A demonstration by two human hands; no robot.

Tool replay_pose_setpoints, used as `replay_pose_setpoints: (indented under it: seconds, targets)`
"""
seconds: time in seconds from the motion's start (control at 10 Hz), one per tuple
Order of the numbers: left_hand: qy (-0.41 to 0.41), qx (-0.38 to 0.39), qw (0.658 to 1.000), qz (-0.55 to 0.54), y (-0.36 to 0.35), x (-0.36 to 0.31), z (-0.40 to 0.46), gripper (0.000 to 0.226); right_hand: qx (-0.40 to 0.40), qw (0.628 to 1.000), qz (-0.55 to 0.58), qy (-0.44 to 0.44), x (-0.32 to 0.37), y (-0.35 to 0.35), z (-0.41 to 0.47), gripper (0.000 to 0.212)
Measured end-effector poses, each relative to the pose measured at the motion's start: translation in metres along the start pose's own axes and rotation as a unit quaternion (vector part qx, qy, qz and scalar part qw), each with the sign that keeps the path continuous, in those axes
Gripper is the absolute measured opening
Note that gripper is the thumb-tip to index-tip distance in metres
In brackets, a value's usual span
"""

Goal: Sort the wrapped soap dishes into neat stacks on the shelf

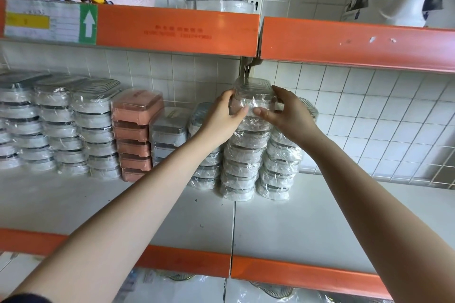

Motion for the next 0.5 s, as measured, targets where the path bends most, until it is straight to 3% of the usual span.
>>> replay_pose_setpoints:
  seconds: [0.3,0.5]
  targets:
    - [0.017,-0.029,0.999,-0.020,-0.005,0.004,-0.003,0.044,-0.053,0.998,-0.047,0.000,0.004,-0.006,-0.008,0.080]
    - [0.000,-0.074,0.997,-0.003,0.001,-0.003,-0.020,0.040,-0.082,0.996,-0.023,-0.020,0.005,-0.006,-0.018,0.061]
Point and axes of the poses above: each hand's wrist, its own z-axis towards the middle knuckle, its own y-axis out of the back of the hand, x = y × z, the point moved 2 cm from there along z, towards the middle knuckle, and after that the axes turned 14 degrees about x, right-handed, at the moved point
